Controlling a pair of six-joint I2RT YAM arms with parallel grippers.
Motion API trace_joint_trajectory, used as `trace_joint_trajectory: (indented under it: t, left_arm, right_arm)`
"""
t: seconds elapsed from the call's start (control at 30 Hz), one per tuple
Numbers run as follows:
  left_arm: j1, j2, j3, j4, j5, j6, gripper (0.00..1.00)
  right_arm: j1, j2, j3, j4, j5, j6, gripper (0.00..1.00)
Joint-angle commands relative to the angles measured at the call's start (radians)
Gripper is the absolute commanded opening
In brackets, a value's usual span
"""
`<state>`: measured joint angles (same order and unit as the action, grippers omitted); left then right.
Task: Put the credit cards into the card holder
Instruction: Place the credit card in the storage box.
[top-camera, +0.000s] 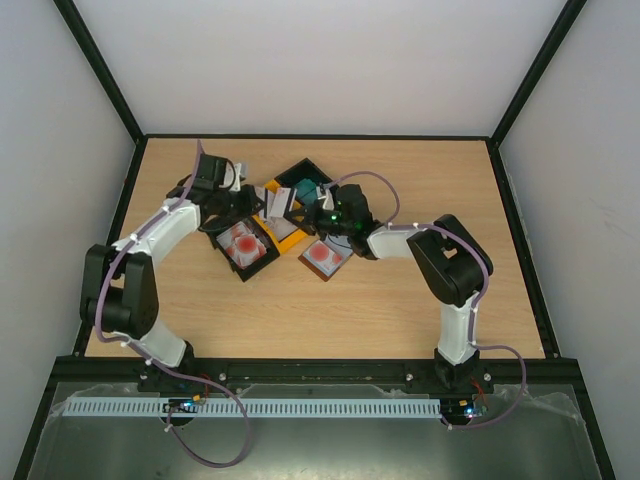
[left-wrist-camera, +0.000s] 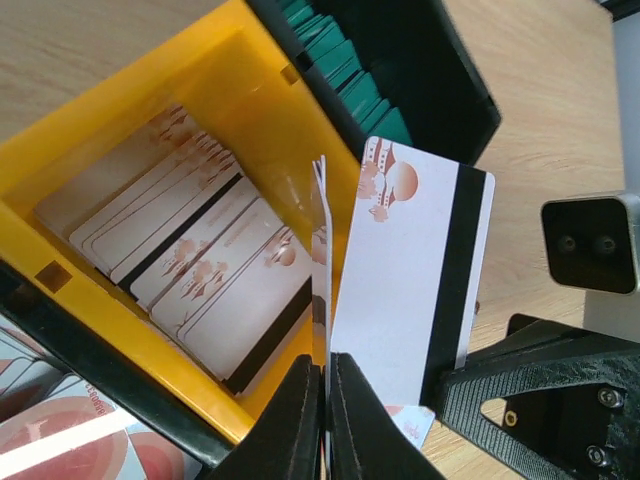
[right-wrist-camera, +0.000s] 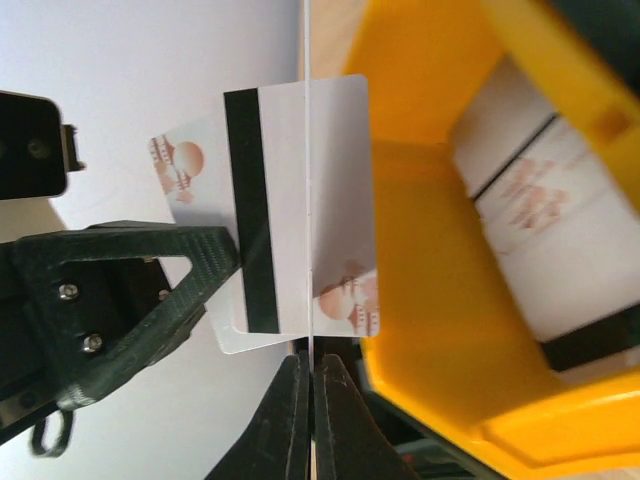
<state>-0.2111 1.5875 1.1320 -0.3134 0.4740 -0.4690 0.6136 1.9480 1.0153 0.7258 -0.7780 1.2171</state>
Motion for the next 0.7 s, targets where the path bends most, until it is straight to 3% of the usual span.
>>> trace_joint_trajectory:
  t: [0.0,0.5,0.67]
  left_arm:
    - [-0.007,0.033,-0.007,-0.003,-0.002,0.019,0.05]
    - [-0.118,0.15,0.098,-0.112,-0.21,0.075,0.07]
    - [-0.146,0.17,0.128,-0.141,-0.26,0.081,0.16]
  right_arm:
    - [-0.002,-0.037,0.039,-0.178,0.048,-0.128,0.02]
    - [-0.002,-0.162,0.005,-0.345,0.176,-0.268,0.02]
    - [-0.002,-0.203,-0.018,-0.375,0.186,-0.309,0.02]
